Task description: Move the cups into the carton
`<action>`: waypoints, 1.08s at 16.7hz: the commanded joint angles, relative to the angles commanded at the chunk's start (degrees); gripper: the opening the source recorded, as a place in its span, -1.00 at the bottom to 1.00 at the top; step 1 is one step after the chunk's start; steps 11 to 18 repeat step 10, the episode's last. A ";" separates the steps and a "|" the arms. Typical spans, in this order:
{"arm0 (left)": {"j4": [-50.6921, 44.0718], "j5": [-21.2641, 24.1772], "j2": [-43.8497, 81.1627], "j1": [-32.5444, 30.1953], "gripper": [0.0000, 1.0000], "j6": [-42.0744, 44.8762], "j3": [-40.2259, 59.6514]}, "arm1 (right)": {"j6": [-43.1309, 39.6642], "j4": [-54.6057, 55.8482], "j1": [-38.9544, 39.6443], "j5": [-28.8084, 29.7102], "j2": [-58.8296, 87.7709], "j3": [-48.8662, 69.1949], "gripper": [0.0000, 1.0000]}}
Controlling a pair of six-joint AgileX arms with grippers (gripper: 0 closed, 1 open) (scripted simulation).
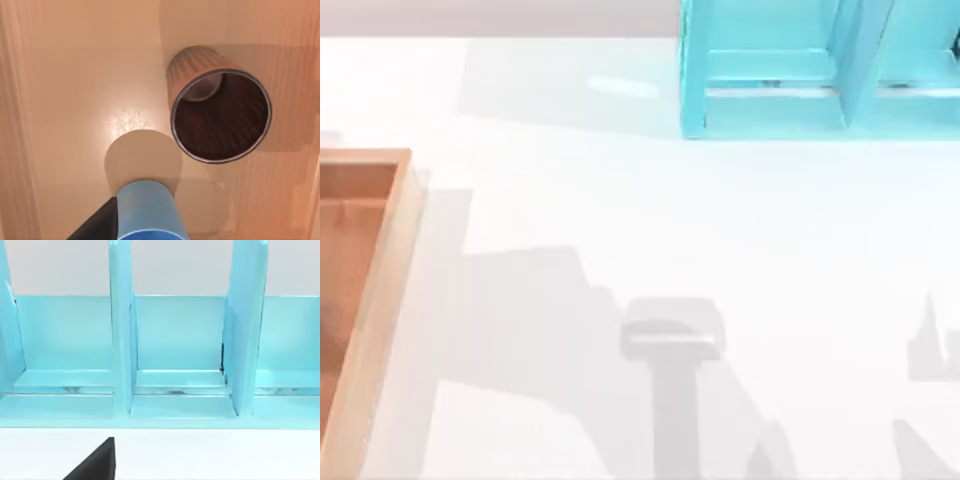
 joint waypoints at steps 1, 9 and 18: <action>-2.24 -0.03 0.24 -0.01 1.00 -0.04 2.45 | 0.00 0.00 0.00 0.00 0.00 0.00 1.00; -16.07 0.01 1.12 -0.32 1.00 -0.19 16.88 | 0.00 0.00 0.00 0.00 0.00 0.00 1.00; -16.09 0.01 1.12 -0.32 1.00 -0.19 16.91 | 0.00 0.00 0.00 0.00 0.00 0.00 1.00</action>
